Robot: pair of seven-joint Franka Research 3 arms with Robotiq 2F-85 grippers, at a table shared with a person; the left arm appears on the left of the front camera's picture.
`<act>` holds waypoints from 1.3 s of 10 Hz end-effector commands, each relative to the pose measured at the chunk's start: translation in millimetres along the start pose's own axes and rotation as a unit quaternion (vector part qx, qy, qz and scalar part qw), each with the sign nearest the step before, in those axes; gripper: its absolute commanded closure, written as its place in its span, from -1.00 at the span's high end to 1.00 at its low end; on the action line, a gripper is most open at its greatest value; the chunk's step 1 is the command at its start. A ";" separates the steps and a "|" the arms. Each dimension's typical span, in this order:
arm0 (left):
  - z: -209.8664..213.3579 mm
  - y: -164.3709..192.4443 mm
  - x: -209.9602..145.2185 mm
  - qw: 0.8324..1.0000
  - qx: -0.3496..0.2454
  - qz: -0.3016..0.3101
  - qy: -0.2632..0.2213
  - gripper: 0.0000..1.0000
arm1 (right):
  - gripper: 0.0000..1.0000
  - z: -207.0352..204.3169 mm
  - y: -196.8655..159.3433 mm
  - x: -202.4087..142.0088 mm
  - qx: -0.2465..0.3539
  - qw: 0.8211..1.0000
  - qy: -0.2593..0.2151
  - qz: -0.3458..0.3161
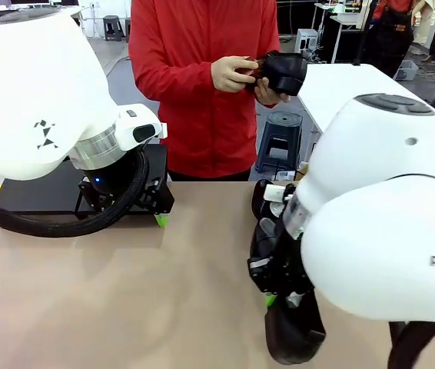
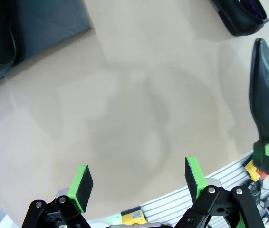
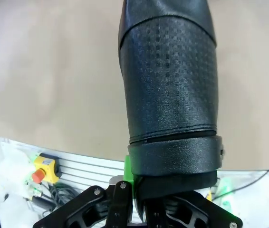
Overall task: Organize the shoes by placing them on the stand.
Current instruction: Pick up one Shoe and place it in the middle of the table.
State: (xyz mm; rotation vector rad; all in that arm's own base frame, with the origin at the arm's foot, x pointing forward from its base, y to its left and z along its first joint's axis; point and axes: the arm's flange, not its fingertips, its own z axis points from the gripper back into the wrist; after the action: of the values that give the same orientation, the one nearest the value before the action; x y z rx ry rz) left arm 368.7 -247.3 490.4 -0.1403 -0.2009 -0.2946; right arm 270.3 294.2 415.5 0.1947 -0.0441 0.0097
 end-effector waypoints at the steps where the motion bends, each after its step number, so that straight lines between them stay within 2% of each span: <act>1: 0.0 0.7 3.8 1.000 -0.001 -0.004 0.002 1.00 | -1.00 -23.0 18.9 25.8 0.012 1.000 0.010 0.009; 4: 0.0 0.7 3.8 1.000 -0.001 -0.004 0.002 1.00 | -1.00 -47.4 29.1 49.6 0.006 1.000 0.000 0.026; 7: 0.0 0.7 3.8 1.000 -0.001 -0.004 0.002 1.00 | -1.00 -70.1 25.8 74.3 0.002 0.999 0.032 0.018; 8: 0.0 0.7 3.8 1.000 -0.001 -0.004 0.002 1.00 | -0.80 -72.1 25.6 77.1 0.005 1.000 0.030 0.009; 12: 0.0 0.7 3.8 1.000 -0.001 -0.004 0.002 1.00 | 0.78 -73.4 23.7 83.9 0.022 0.999 0.026 -0.017; 13: 0.0 0.7 3.8 1.000 -0.001 -0.004 0.002 1.00 | 1.00 -65.2 21.7 79.6 0.033 0.999 0.024 -0.019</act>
State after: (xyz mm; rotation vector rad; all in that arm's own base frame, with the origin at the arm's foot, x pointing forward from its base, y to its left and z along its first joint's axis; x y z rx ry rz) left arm 371.1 -249.6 490.0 -0.1424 -0.1976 -0.2970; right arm 355.0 328.0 353.5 0.2298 0.0200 -0.0038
